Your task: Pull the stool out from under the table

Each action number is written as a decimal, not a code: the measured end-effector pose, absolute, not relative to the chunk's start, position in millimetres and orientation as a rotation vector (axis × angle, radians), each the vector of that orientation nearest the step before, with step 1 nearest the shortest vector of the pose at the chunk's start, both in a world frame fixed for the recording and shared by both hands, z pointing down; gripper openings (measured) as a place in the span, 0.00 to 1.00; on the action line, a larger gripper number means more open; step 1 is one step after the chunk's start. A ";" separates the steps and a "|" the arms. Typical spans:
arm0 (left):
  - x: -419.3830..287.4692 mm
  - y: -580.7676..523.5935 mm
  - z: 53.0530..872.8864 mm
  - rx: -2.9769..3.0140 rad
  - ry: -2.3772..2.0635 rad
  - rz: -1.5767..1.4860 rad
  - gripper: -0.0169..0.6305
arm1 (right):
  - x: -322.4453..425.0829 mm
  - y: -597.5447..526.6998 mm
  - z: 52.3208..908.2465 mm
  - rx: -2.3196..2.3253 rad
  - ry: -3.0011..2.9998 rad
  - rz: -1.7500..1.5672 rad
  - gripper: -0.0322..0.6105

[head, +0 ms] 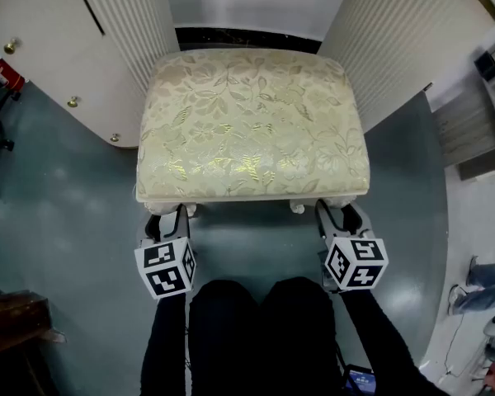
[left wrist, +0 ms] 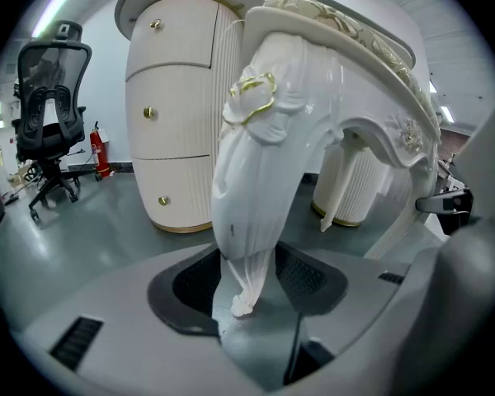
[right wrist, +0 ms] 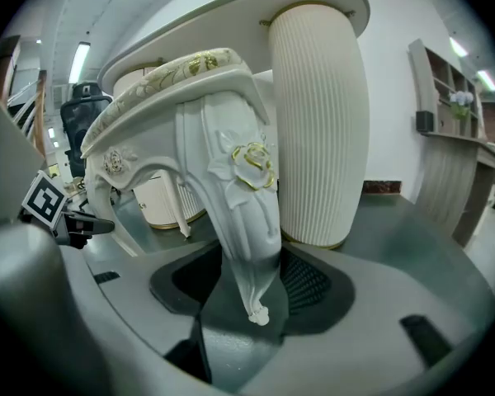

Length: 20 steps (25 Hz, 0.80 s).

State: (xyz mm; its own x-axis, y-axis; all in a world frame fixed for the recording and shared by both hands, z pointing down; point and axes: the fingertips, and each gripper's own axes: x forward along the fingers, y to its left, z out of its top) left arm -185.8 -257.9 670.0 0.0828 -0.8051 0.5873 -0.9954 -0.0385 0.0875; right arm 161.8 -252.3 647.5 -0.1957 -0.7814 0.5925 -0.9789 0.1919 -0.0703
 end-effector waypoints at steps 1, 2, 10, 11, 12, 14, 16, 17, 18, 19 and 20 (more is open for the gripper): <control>-185.8 -254.6 671.3 1.887 -1.767 0.529 0.35 | 162.8 -249.8 647.5 1.644 -2.045 0.625 0.39; -185.5 -250.8 673.4 1.880 -1.760 0.530 0.35 | 163.8 -247.5 647.7 1.641 -2.042 0.629 0.39; -184.0 -228.8 703.0 1.831 -1.661 0.605 0.35 | 173.3 -224.7 670.3 1.578 -1.983 0.731 0.39; -184.0 -227.2 707.2 1.823 -1.643 0.613 0.35 | 173.8 -223.7 673.4 1.567 -1.977 0.740 0.39; -184.2 -225.8 711.0 1.817 -1.628 0.620 0.35 | 173.5 -223.0 676.1 1.554 -1.974 0.744 0.39; -184.8 -224.1 716.6 1.809 -1.610 0.628 0.35 | 171.5 -221.7 681.4 1.526 -1.967 0.744 0.31; -185.1 -223.6 720.5 1.806 -1.599 0.634 0.35 | 170.1 -220.0 687.0 1.508 -1.954 0.750 0.22; -185.2 -223.8 721.8 1.805 -1.597 0.636 0.33 | 169.9 -219.5 689.5 1.503 -1.946 0.754 0.16; -185.6 -224.0 722.4 1.804 -1.598 0.637 0.30 | 169.4 -219.4 691.3 1.500 -1.940 0.756 0.10; -186.1 -224.2 722.5 1.805 -1.601 0.638 0.24 | 168.6 -219.7 692.3 1.497 -1.937 0.756 0.06; -186.5 -224.1 722.2 1.808 -1.605 0.637 0.18 | 167.5 -220.3 692.3 1.493 -1.934 0.754 0.06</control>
State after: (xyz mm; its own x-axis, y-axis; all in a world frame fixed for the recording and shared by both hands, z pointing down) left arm -186.5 -224.1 722.2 0.1405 -0.6840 0.7159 -0.9887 -0.0585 0.1381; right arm 167.5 -220.3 692.3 -0.2089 -0.6474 0.7329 -0.9727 0.2153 -0.0870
